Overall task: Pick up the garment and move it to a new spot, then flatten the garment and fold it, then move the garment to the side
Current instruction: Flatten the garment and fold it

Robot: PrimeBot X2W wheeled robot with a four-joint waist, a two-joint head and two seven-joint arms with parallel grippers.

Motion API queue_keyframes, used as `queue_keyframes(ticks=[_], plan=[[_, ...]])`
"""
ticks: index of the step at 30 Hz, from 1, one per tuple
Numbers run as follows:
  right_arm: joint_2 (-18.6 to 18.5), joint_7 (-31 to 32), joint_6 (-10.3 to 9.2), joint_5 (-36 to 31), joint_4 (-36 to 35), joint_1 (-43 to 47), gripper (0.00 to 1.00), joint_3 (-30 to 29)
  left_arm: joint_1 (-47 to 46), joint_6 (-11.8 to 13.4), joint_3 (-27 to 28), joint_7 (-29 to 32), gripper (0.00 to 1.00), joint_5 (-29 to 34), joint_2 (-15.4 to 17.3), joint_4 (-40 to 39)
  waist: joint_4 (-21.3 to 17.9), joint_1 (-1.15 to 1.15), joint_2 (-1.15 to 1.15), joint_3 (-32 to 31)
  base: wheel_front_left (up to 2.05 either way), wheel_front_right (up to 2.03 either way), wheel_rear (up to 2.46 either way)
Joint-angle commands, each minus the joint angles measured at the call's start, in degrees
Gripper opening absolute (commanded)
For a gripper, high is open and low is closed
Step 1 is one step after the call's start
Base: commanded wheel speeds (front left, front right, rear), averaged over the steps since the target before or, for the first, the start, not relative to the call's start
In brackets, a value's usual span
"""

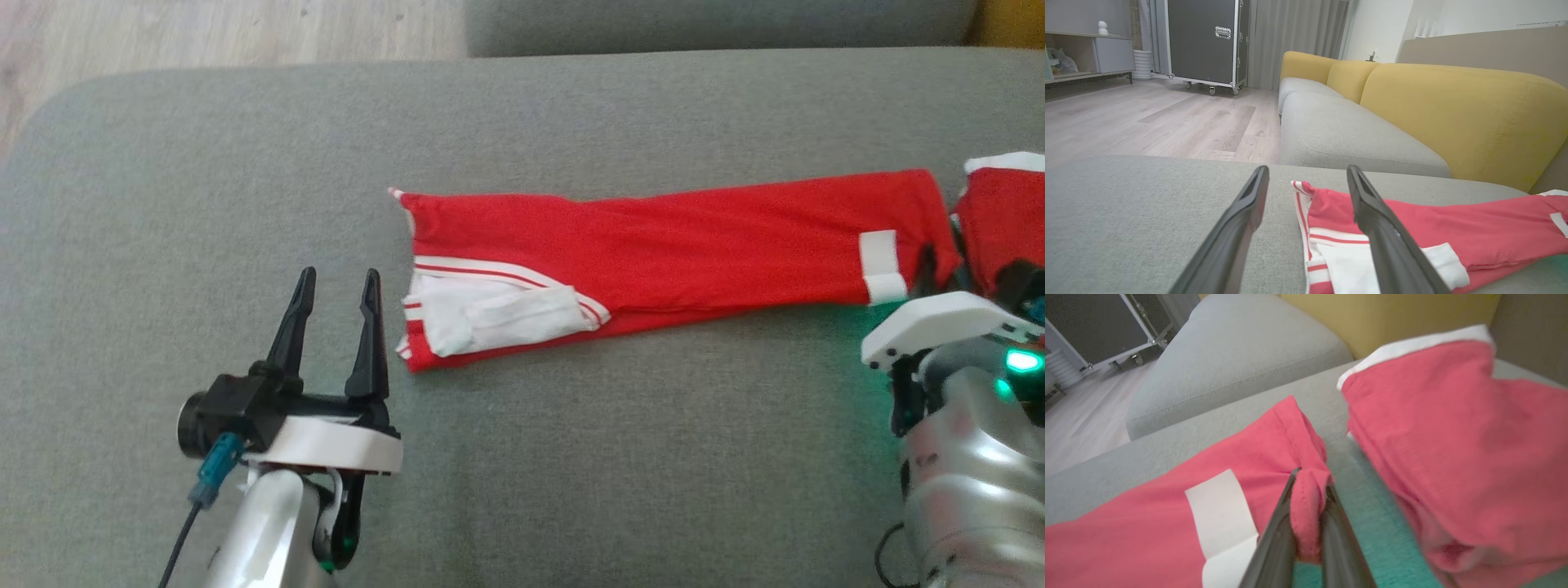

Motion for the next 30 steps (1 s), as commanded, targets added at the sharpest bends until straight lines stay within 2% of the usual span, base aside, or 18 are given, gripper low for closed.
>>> queue_keyframes(ticks=[1,9,15,22,30], plan=[[-0.2,-0.8,0.20,2.1,-3.2,0.6,0.00,2.4,-0.3,0.3,2.2,-0.3,1.00,0.2,0.2,-1.8,-1.0,0.00,0.00,-1.1,0.00,0.00,0.00],[-0.1,-0.8,0.20,7.3,-9.4,6.7,0.00,6.4,1.1,0.5,2.1,-0.3,1.00,-0.1,0.2,-1.9,-2.7,0.00,0.00,-3.1,0.00,0.00,0.00],[-0.1,-0.8,0.20,12.3,-10.9,6.9,0.00,13.3,1.5,0.4,2.3,-0.3,1.00,0.0,0.2,-1.8,-2.2,0.00,0.00,-4.7,0.00,0.00,0.00],[-0.1,-0.8,0.20,22.4,-13.1,6.8,0.00,28.1,2.7,0.6,4.3,-0.3,1.00,1.0,0.2,-2.1,1.0,0.00,0.00,-8.2,0.00,0.00,0.00],[-0.1,-0.8,0.20,35.0,-15.1,6.5,0.00,47.5,3.5,-0.2,6.7,-0.3,1.00,2.8,0.3,-2.3,7.1,0.00,0.00,-10.7,0.00,0.00,0.00]])
